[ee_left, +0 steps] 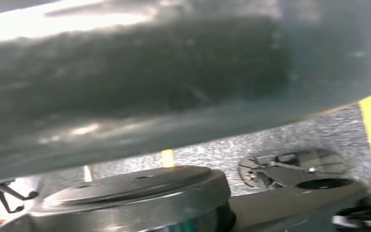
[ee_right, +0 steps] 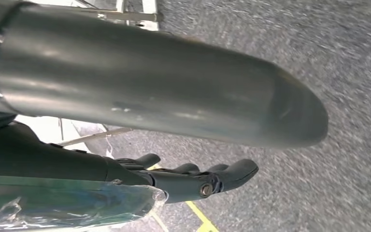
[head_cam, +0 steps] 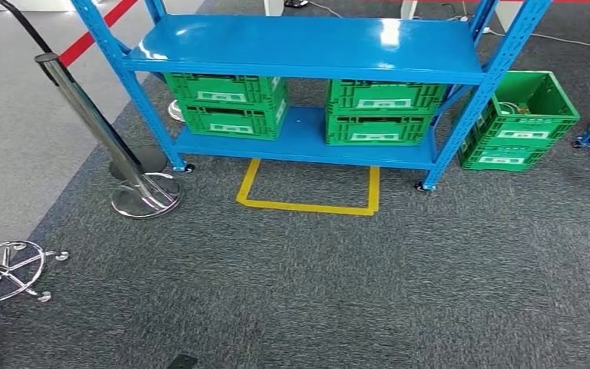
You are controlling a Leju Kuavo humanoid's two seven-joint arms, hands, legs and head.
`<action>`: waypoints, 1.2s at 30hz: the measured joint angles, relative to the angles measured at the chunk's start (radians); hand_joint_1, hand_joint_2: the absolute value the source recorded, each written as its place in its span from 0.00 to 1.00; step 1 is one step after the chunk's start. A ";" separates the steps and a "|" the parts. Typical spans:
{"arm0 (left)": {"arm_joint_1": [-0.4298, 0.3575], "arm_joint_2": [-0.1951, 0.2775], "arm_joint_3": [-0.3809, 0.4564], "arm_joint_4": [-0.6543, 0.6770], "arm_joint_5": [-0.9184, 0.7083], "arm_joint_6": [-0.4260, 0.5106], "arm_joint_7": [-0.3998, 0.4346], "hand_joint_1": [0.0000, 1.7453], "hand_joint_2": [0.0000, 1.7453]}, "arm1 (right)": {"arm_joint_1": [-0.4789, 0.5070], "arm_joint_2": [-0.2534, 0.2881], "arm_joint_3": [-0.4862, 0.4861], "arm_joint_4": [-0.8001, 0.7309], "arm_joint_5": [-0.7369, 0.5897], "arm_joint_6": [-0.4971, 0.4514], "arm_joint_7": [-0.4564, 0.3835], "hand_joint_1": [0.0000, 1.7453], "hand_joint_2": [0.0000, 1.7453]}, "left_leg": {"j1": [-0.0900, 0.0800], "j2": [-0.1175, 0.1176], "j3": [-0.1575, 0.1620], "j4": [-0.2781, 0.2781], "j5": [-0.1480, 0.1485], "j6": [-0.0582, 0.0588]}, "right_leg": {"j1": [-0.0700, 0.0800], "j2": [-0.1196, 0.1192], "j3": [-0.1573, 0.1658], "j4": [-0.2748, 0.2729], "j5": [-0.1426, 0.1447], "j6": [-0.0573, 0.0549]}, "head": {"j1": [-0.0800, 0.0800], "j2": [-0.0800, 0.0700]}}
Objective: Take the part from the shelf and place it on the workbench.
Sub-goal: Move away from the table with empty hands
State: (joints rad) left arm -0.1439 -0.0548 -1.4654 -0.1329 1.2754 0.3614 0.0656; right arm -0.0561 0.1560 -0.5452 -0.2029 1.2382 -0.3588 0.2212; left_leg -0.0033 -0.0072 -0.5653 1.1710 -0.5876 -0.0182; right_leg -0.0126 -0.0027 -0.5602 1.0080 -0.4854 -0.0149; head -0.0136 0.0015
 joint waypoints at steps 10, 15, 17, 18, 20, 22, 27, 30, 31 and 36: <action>0.005 0.006 -0.008 0.000 0.002 -0.001 0.002 0.00 0.00 | -0.005 0.000 -0.019 0.000 -0.017 0.007 0.013 0.00 0.00 | -0.003 0.002 -0.046 -0.155 0.135 0.030 | 0.004 0.003 0.094 -0.004 -0.076 0.036 | -0.001 0.000; 0.002 0.005 -0.011 0.000 0.003 -0.001 0.003 0.00 0.00 | -0.012 0.000 -0.027 0.000 -0.019 0.007 0.012 0.00 0.00 | 0.001 0.000 -0.002 -0.171 0.129 0.056 | 0.001 0.002 0.038 0.133 -0.141 0.054 | 0.008 0.000; 0.002 0.005 -0.012 0.000 0.003 -0.002 0.003 0.00 0.00 | -0.011 0.000 -0.028 0.000 -0.020 0.007 0.012 0.00 0.00 | -0.002 -0.001 0.009 -0.171 0.115 0.058 | 0.001 0.002 -0.047 0.245 -0.183 0.058 | 0.010 0.000; 0.004 0.004 -0.013 0.000 0.003 -0.002 0.003 0.00 0.00 | -0.009 0.000 -0.028 0.000 -0.020 0.007 0.012 0.00 0.00 | -0.003 -0.002 0.018 -0.170 0.106 0.057 | 0.001 0.002 -0.073 0.261 -0.183 0.059 | 0.010 0.000; 0.006 0.004 -0.013 0.000 0.003 -0.002 0.003 0.00 0.00 | -0.006 0.000 -0.029 0.000 -0.023 0.007 0.012 0.00 0.00 | -0.003 -0.003 0.046 -0.170 0.087 0.055 | 0.001 0.002 -0.076 0.191 -0.116 0.059 | 0.011 0.000; 0.006 0.003 -0.013 0.000 0.008 0.000 0.006 0.00 0.00 | -0.005 0.000 -0.035 0.000 -0.036 0.006 0.010 0.00 0.50 | -0.004 -0.004 0.071 -0.169 0.067 0.048 | 0.002 0.001 -0.054 0.076 -0.027 0.053 | 0.011 0.000; 0.002 0.004 -0.013 0.000 0.025 0.027 0.051 0.00 0.25 | -0.006 0.002 -0.086 0.001 -0.116 0.006 -0.009 0.00 0.50 | -0.010 -0.004 0.081 -0.167 0.052 0.040 | 0.003 0.002 -0.034 0.024 0.018 0.033 | 0.008 0.000; 0.001 0.006 -0.013 0.000 0.032 0.034 0.066 0.00 1.00 | -0.011 0.003 -0.127 0.001 -0.162 0.003 -0.025 0.00 1.00 | -0.011 -0.004 0.084 -0.171 0.054 0.044 | 0.003 0.004 -0.034 0.022 0.013 0.029 | 0.009 0.000; 0.000 0.006 -0.013 0.000 0.035 0.034 0.069 0.00 1.00 | -0.013 0.003 -0.141 0.001 -0.176 0.004 -0.030 0.00 1.00 | -0.011 -0.004 0.086 -0.176 0.051 0.046 | 0.004 0.004 -0.033 0.022 0.011 0.027 | 0.009 0.000; 0.011 0.007 0.034 0.000 0.011 0.015 0.075 0.00 0.50 | -0.012 0.002 -0.170 -0.002 -0.262 0.031 -0.061 0.00 0.50 | -0.010 -0.004 0.092 -0.189 0.046 0.040 | 0.006 0.002 -0.032 0.022 0.006 0.022 | 0.009 0.000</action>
State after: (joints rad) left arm -0.1328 -0.0481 -1.4315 -0.1330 1.2866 0.3763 0.1407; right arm -0.0680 0.1584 -0.7148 -0.2048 0.9758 -0.3275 0.1597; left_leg -0.0132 -0.0108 -0.4736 0.9815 -0.5412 0.0216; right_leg -0.0066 -0.0003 -0.5922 1.0302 -0.4793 0.0066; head -0.0050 0.0011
